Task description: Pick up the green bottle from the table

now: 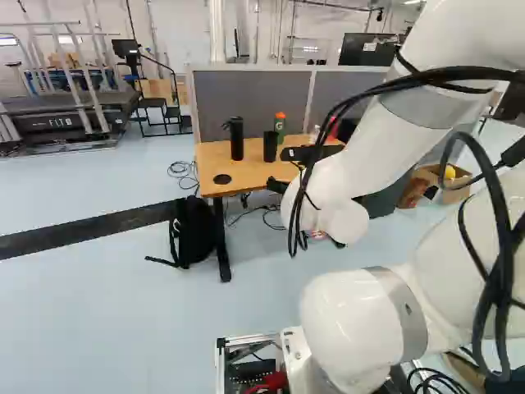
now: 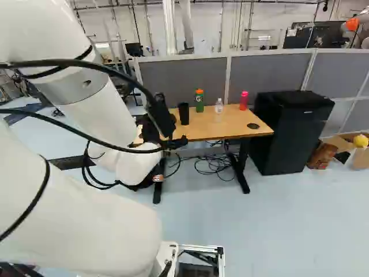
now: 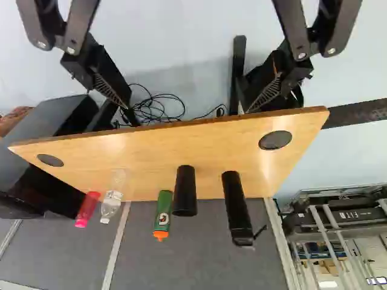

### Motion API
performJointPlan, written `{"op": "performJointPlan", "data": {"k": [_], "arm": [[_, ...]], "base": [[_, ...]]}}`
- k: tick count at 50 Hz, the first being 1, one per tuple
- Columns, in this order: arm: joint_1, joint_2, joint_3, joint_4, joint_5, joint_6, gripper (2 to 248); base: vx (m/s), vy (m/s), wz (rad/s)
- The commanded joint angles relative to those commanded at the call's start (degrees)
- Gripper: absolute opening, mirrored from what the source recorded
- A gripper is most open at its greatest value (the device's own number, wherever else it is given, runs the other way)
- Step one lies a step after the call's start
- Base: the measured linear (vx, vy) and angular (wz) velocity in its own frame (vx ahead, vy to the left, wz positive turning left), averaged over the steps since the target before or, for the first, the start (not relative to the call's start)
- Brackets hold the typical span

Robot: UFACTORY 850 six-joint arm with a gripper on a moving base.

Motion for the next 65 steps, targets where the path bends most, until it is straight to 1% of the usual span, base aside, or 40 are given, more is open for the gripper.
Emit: {"op": "performJointPlan", "data": {"k": [52, 65], "arm": [[0.0, 0.0, 0.0, 0.0, 0.0, 0.0, 247], [0.0, 0.0, 0.0, 0.0, 0.0, 0.0, 247]], "base": [[0.000, -0.001, -0.005], [0.060, -0.024, 0.003]]}}
